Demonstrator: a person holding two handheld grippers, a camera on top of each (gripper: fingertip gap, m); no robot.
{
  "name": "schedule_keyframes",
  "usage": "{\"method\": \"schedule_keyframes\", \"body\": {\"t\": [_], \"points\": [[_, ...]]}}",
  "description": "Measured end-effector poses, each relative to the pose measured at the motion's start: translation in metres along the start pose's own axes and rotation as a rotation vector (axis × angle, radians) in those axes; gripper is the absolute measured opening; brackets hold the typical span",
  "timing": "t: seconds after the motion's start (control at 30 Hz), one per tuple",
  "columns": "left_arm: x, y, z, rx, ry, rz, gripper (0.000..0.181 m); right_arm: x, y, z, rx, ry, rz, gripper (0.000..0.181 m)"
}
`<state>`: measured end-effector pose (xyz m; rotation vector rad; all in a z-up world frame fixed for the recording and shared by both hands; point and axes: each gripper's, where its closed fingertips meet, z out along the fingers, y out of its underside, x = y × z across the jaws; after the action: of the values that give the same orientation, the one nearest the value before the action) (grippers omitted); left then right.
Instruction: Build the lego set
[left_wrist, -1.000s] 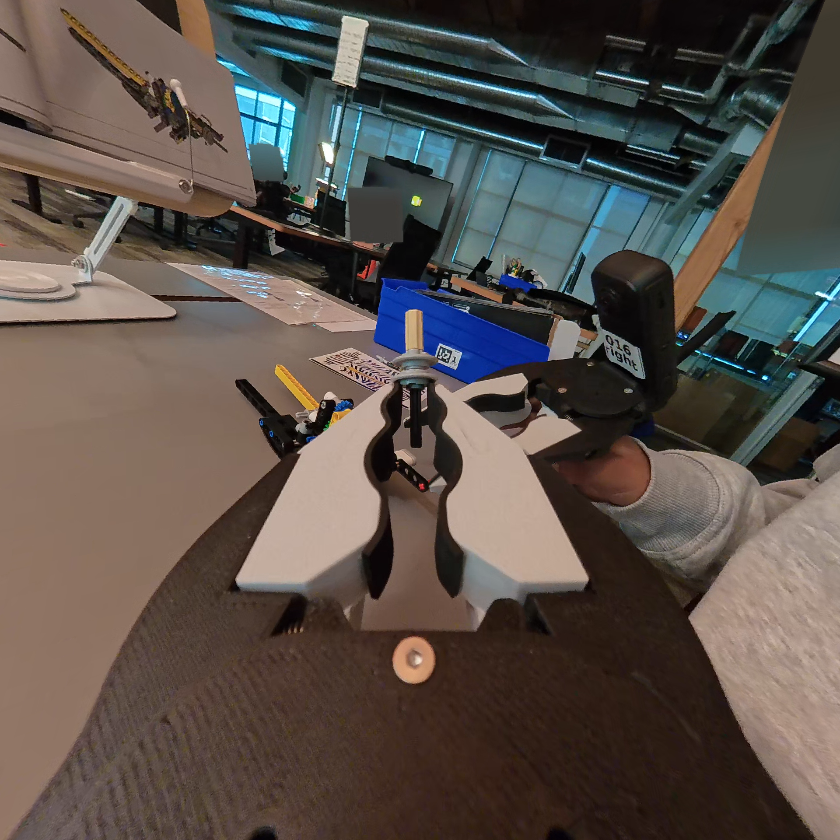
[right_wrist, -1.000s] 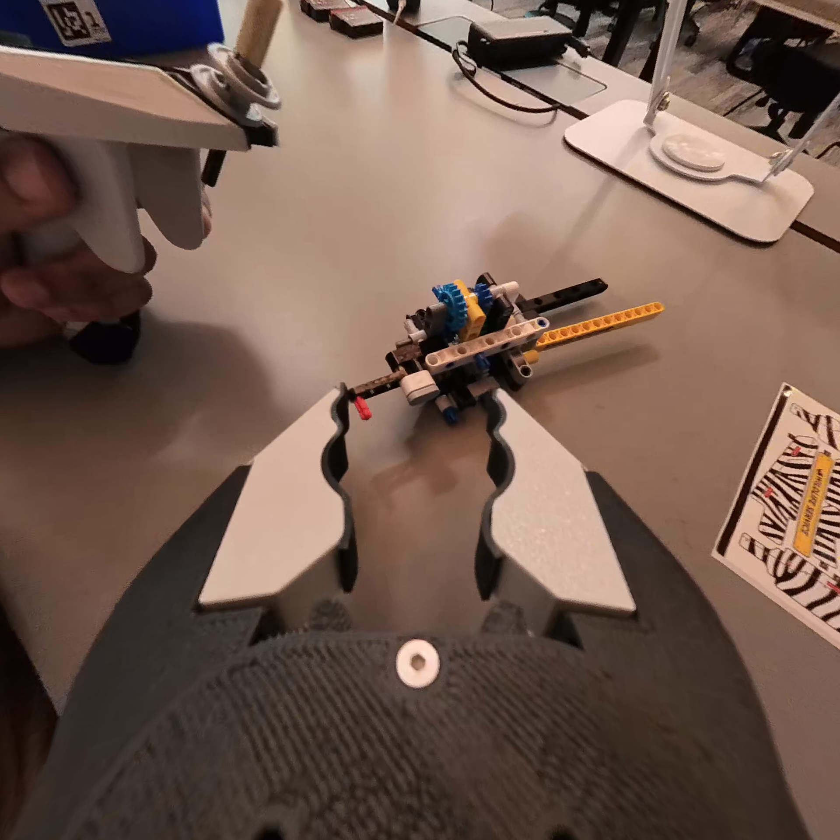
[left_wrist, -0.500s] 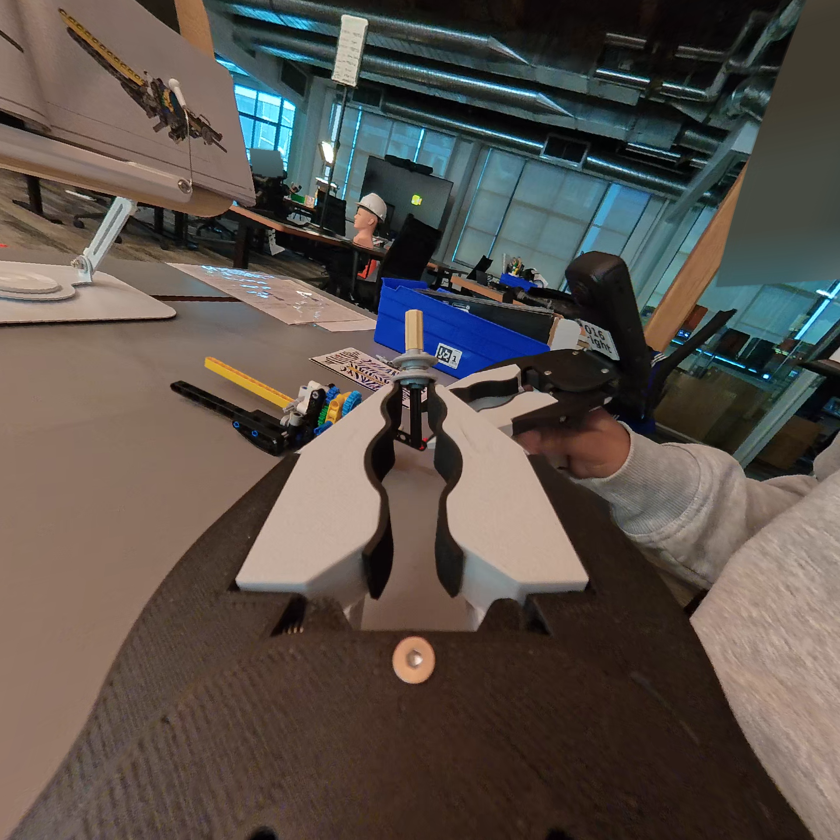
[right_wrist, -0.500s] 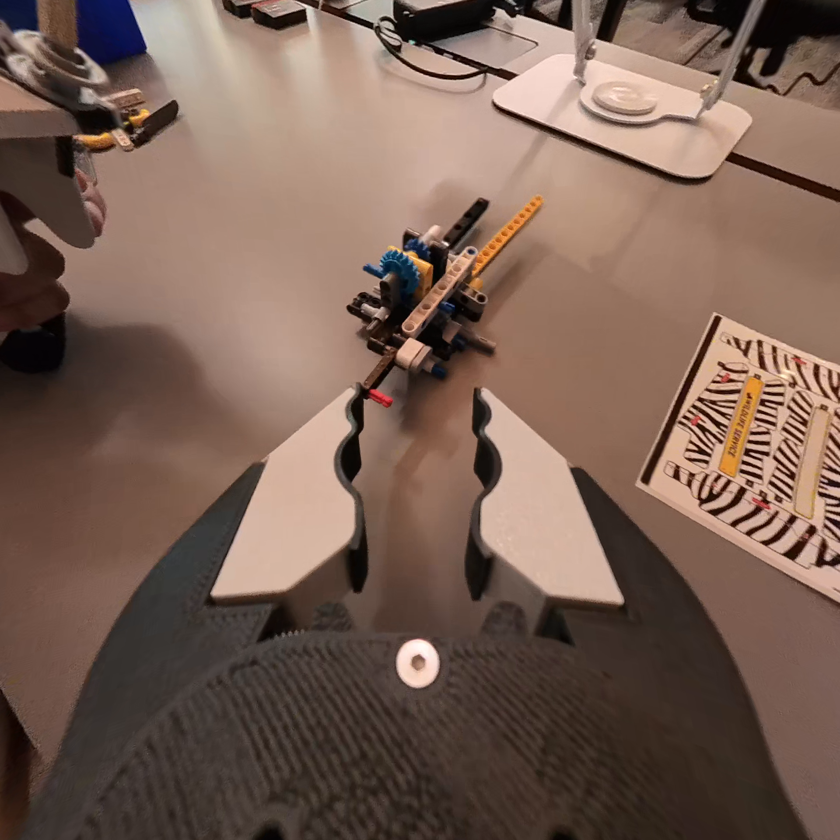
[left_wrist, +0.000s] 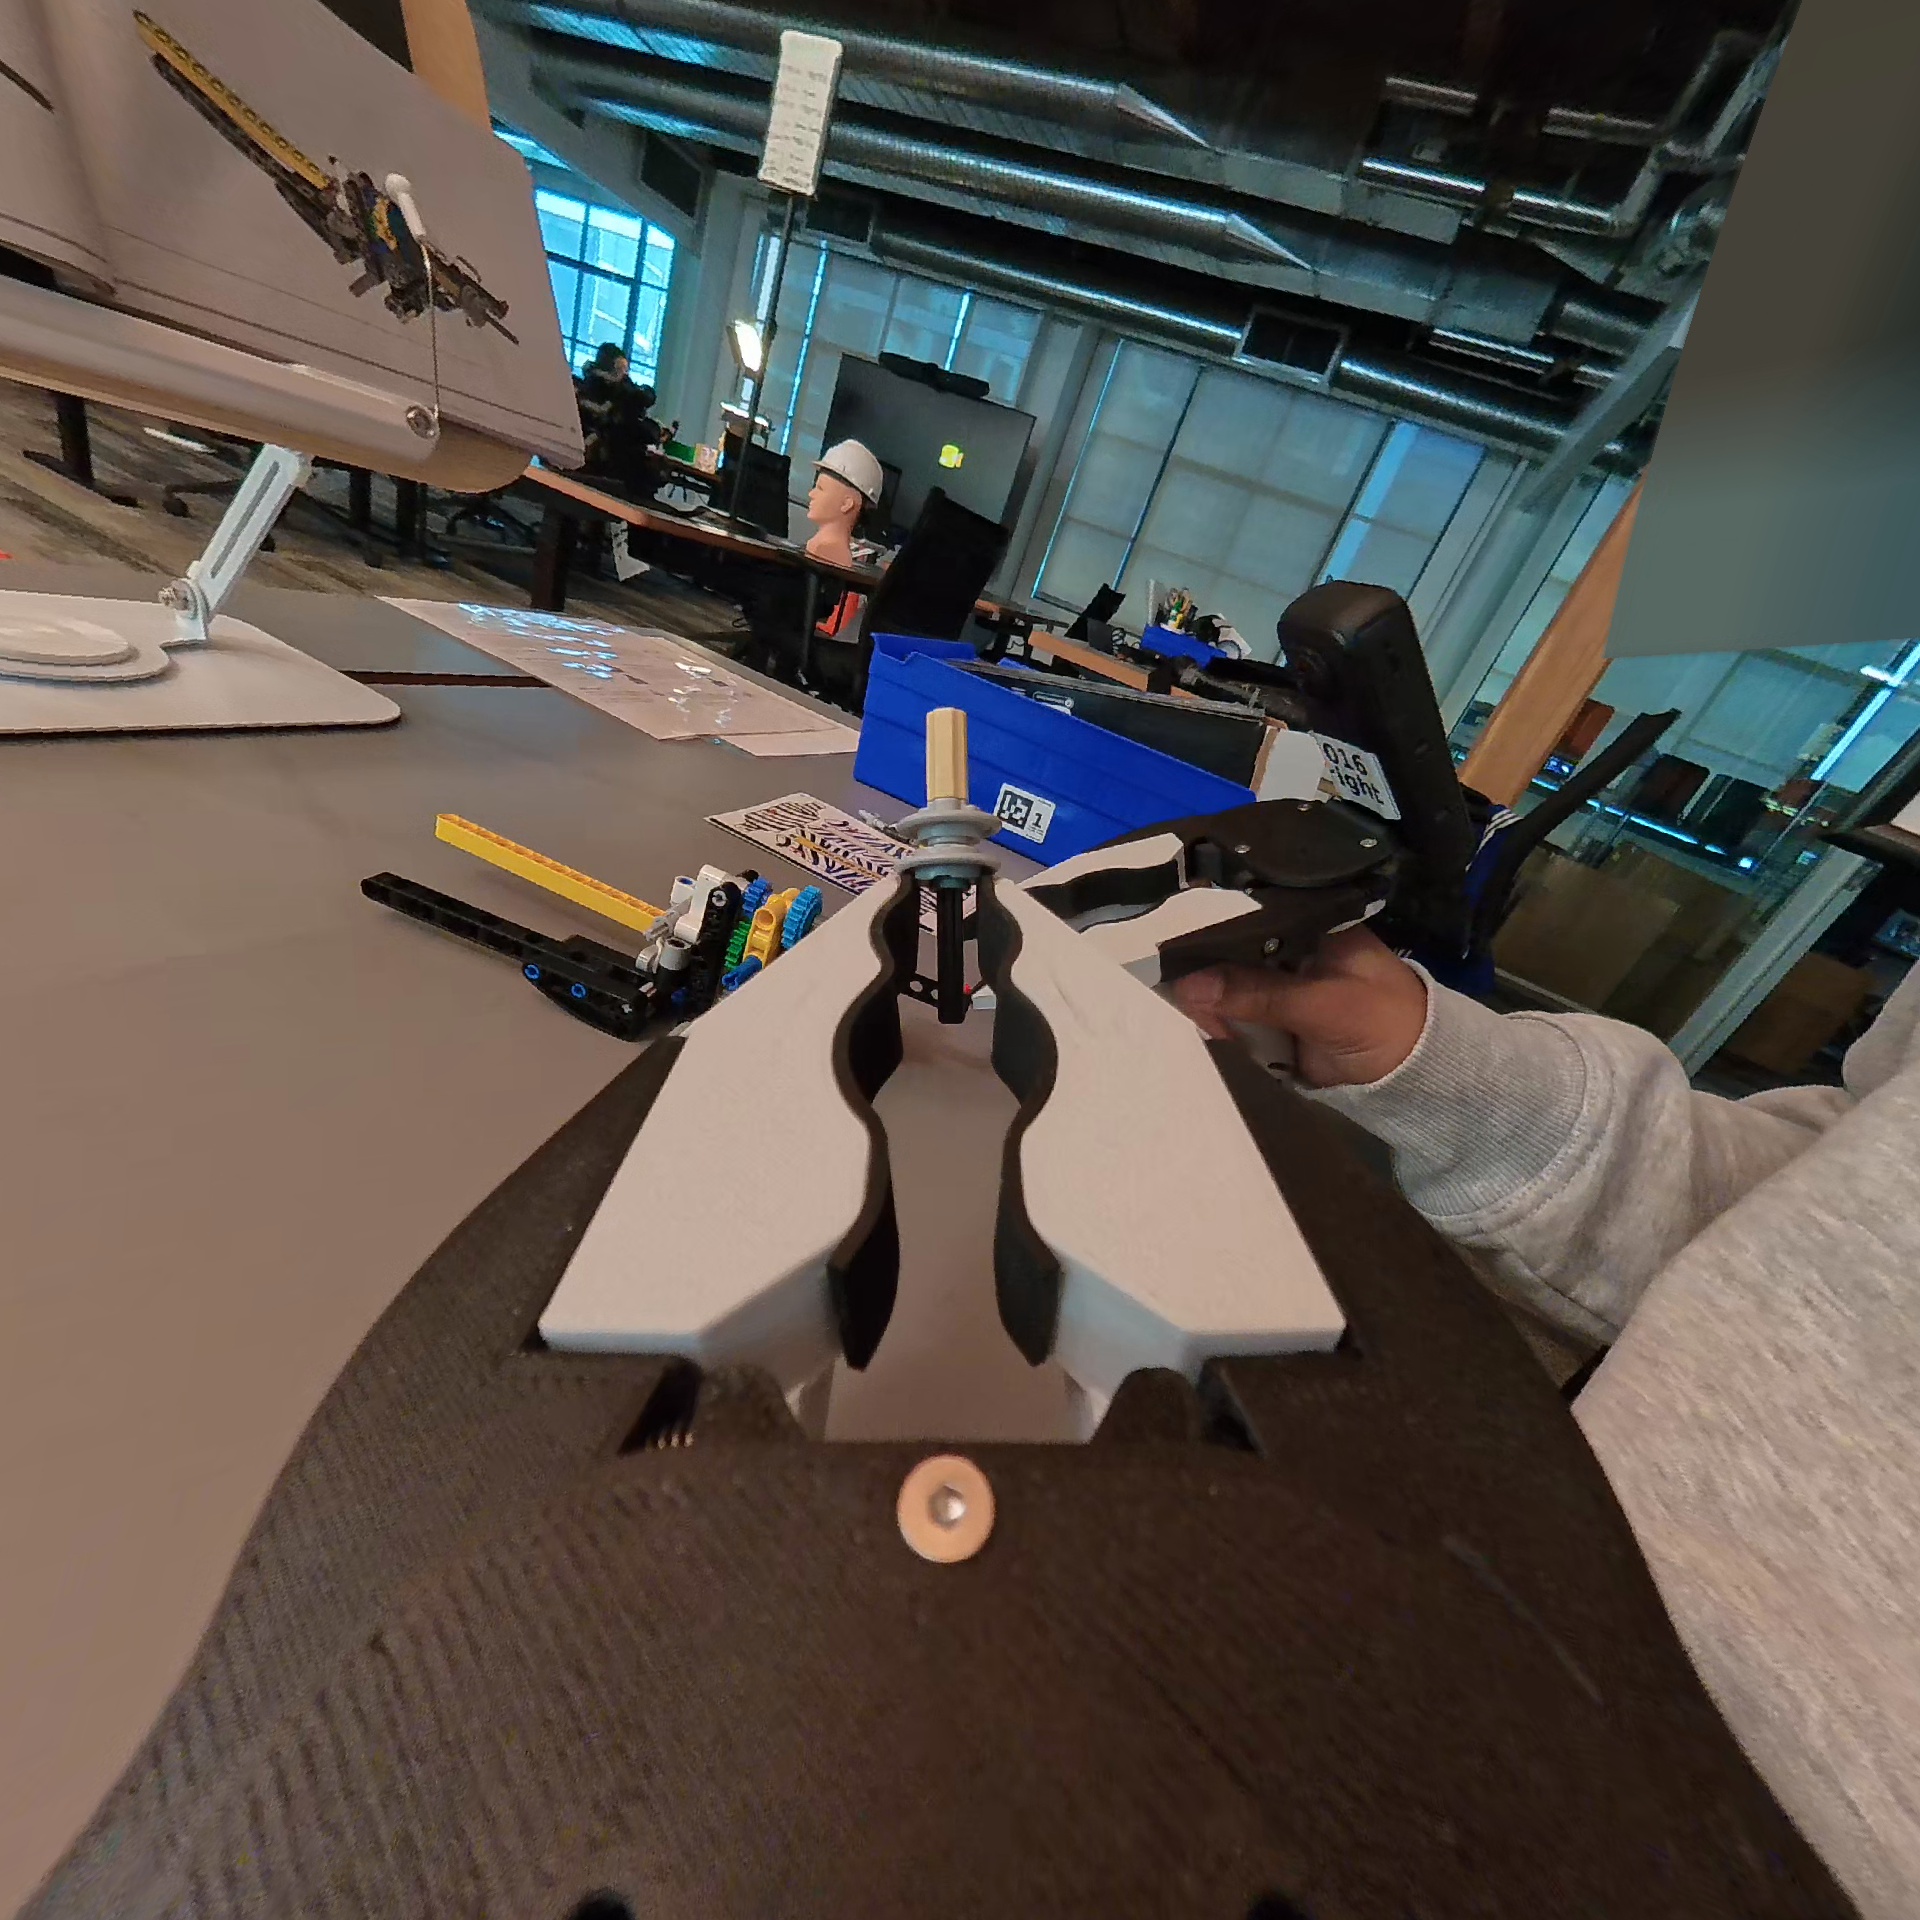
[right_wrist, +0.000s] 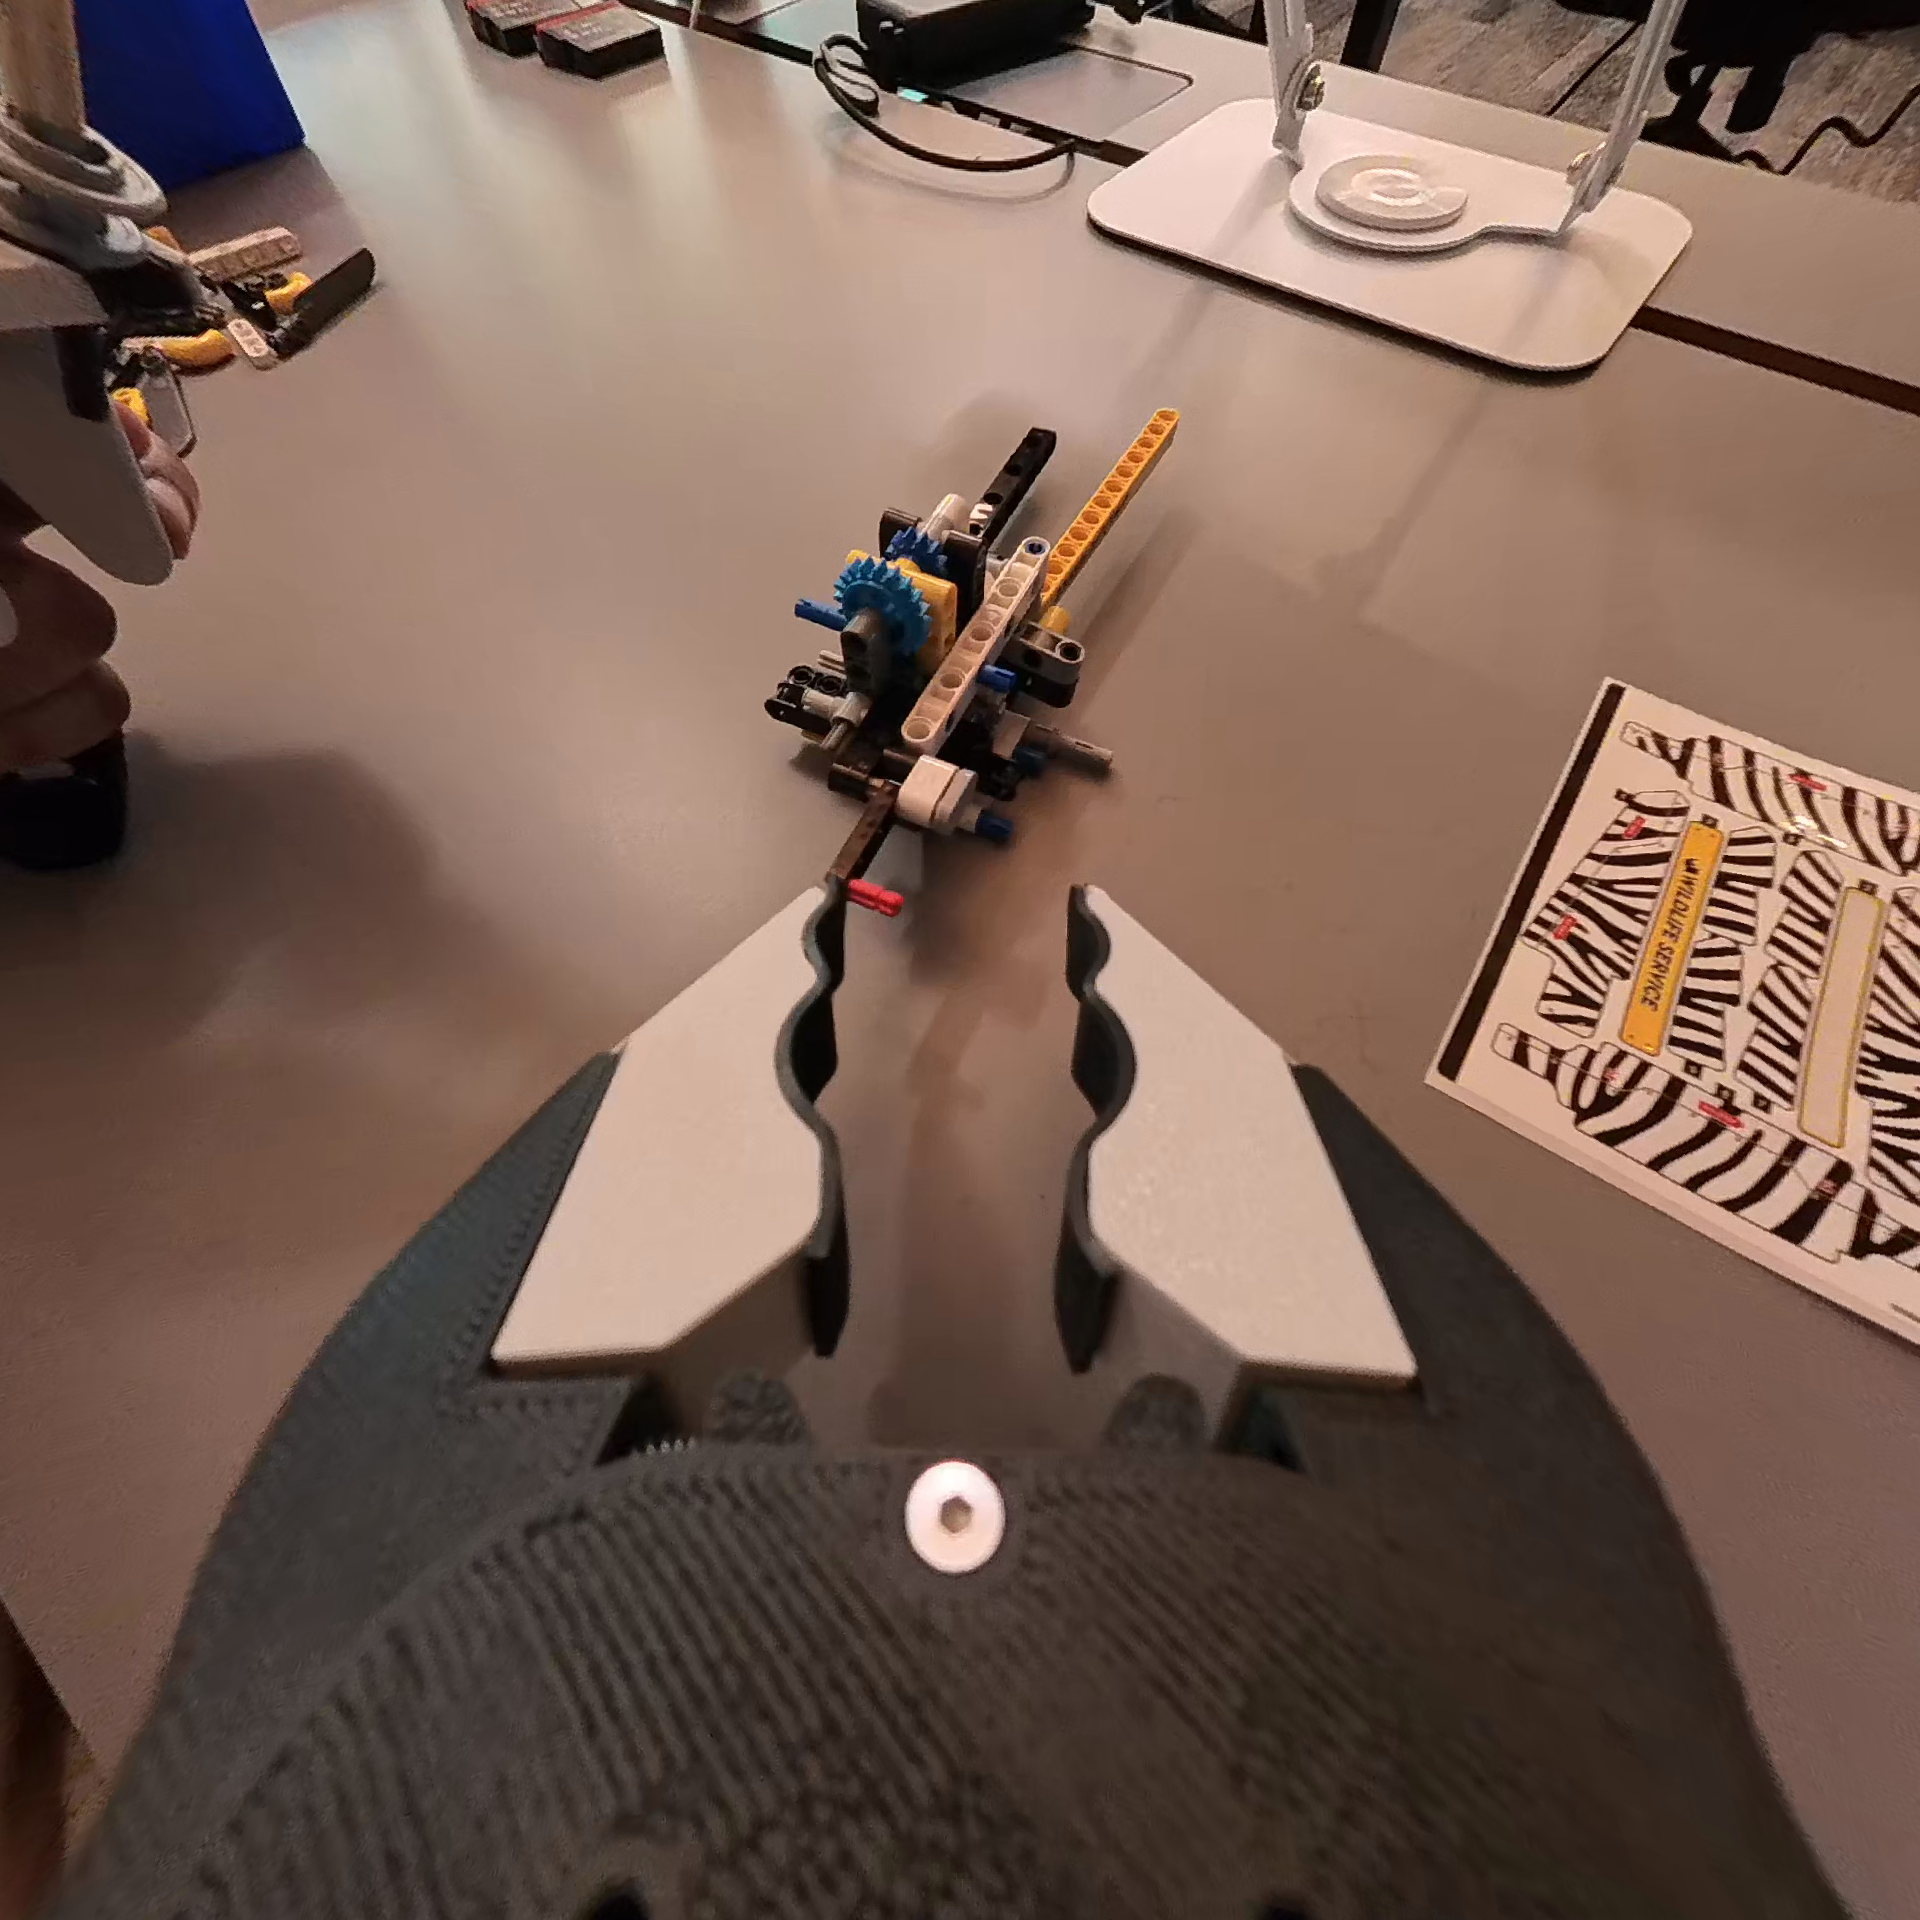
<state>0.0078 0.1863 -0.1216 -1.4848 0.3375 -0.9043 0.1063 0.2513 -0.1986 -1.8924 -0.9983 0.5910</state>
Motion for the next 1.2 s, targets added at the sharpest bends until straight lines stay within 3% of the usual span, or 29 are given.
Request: {"method": "schedule_keyframes", "body": {"t": [0.67,0.93,1.0,1.13,1.2], "points": [[-0.001,0.001,0.001,-0.007,0.002,-0.009,0.008,-0.001,-0.005,-0.003,0.034,-0.005,0.003,0.043],[0.001,0.004,0.003,-0.036,0.016,-0.016,0.008,-0.009,-0.027,-0.014,0.161,-0.041,-0.01,0.04],[0.005,0.009,0.006,-0.079,0.04,-0.011,0.008,-0.02,-0.037,-0.019,0.224,-0.103,-0.022,0.036],[0.007,0.044,0.007,-0.37,0.084,0.063,0.008,-0.04,-0.051,-0.031,0.321,-0.213,-0.049,0.026],[0.006,0.053,0.005,-0.449,0.093,0.098,0.008,-0.053,-0.055,-0.036,0.352,-0.301,-0.05,0.024]]}}
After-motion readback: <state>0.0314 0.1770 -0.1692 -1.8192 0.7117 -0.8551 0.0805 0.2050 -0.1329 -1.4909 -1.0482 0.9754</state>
